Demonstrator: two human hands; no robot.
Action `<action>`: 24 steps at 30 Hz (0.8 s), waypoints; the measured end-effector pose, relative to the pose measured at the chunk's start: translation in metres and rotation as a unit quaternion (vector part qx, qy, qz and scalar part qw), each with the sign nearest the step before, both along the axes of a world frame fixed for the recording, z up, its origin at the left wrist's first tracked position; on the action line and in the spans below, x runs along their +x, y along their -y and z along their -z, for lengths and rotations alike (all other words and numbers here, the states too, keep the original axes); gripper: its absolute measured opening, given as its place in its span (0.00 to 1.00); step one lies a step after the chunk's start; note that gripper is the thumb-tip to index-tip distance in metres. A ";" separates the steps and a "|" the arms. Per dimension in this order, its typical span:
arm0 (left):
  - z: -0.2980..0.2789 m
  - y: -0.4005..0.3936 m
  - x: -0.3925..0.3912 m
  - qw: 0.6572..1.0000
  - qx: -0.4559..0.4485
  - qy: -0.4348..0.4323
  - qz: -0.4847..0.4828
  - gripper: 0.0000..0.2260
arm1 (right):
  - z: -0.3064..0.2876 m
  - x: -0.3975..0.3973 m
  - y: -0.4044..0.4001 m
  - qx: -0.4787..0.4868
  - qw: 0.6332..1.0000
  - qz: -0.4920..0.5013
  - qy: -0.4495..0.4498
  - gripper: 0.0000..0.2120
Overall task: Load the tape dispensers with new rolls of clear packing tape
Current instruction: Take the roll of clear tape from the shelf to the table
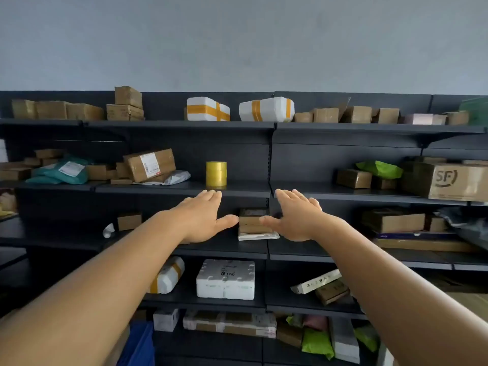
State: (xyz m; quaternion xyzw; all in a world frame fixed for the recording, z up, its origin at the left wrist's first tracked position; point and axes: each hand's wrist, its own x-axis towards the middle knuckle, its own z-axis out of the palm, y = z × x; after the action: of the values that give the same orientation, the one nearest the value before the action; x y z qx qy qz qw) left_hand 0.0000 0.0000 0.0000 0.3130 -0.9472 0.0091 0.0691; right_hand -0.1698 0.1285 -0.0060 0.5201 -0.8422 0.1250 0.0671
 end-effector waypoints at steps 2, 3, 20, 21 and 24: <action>0.007 0.011 -0.009 1.000 0.005 0.012 -0.006 0.37 | 0.006 -0.009 0.012 0.004 1.000 -0.005 -0.001 0.40; 0.011 0.019 -0.014 1.000 0.005 0.023 -0.011 0.37 | 0.011 -0.015 0.020 0.007 1.000 -0.003 0.001 0.40; 0.027 0.194 -0.148 0.996 0.016 0.027 -0.086 0.36 | 0.029 -0.163 0.227 -0.001 0.997 -0.079 0.013 0.41; 0.029 0.202 -0.151 0.996 0.017 0.030 -0.087 0.36 | 0.031 -0.168 0.237 0.003 0.996 -0.083 0.019 0.40; 0.034 0.228 -0.159 0.995 0.021 0.032 -0.090 0.36 | 0.034 -0.179 0.264 0.010 0.996 -0.084 0.024 0.40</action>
State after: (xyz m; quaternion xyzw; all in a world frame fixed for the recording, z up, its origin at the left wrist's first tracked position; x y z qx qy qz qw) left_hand -0.1595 -0.2279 -0.0336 0.3980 -0.9169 0.0058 0.0307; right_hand -0.3487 -0.1354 -0.0403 0.5864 -0.7983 0.1340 0.0303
